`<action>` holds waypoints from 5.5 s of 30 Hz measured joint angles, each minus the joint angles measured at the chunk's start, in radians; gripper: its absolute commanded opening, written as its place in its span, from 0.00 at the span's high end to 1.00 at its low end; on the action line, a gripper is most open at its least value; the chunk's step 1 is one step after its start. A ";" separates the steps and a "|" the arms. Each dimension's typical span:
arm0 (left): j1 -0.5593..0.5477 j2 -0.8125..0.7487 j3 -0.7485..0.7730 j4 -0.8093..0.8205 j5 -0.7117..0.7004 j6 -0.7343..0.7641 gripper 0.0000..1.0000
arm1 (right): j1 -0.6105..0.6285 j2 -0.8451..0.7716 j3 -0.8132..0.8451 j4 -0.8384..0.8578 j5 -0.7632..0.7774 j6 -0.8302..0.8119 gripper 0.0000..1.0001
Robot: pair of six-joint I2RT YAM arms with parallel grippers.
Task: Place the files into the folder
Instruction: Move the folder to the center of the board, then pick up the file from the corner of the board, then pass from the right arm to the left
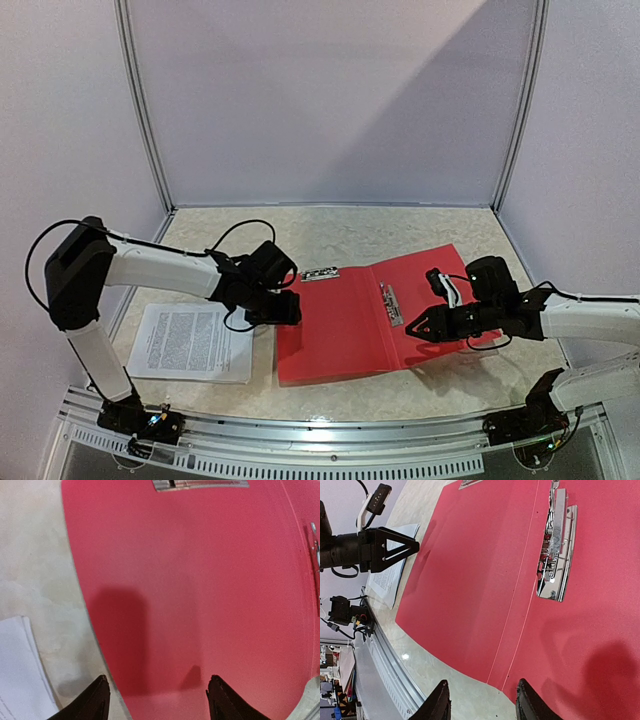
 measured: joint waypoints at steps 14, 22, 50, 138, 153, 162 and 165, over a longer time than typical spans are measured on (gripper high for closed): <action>0.070 -0.502 -0.254 -0.214 -0.241 -0.078 0.23 | 0.166 0.262 0.336 -0.017 0.055 -0.080 0.57; 0.295 -0.743 -0.478 -0.225 -0.155 -0.155 0.22 | 0.375 0.627 0.742 -0.098 0.119 -0.223 0.63; 0.652 -0.499 -0.336 0.031 0.246 0.195 0.25 | 0.767 1.154 1.250 -0.270 0.603 -1.022 0.77; 0.133 -1.022 -0.865 0.355 0.305 -0.856 0.27 | 0.629 1.035 1.154 -0.183 0.969 -0.888 1.00; 0.127 -1.020 -0.924 0.505 0.056 -0.960 0.27 | 0.657 0.901 1.052 -0.172 0.889 -0.820 1.00; 0.127 -0.888 -0.895 0.546 -0.025 -0.947 0.41 | 0.776 0.900 1.053 -0.176 0.830 -0.792 1.00; 0.127 -0.882 -0.873 0.543 -0.053 -0.930 0.47 | 0.808 0.901 1.053 -0.177 0.809 -0.786 1.00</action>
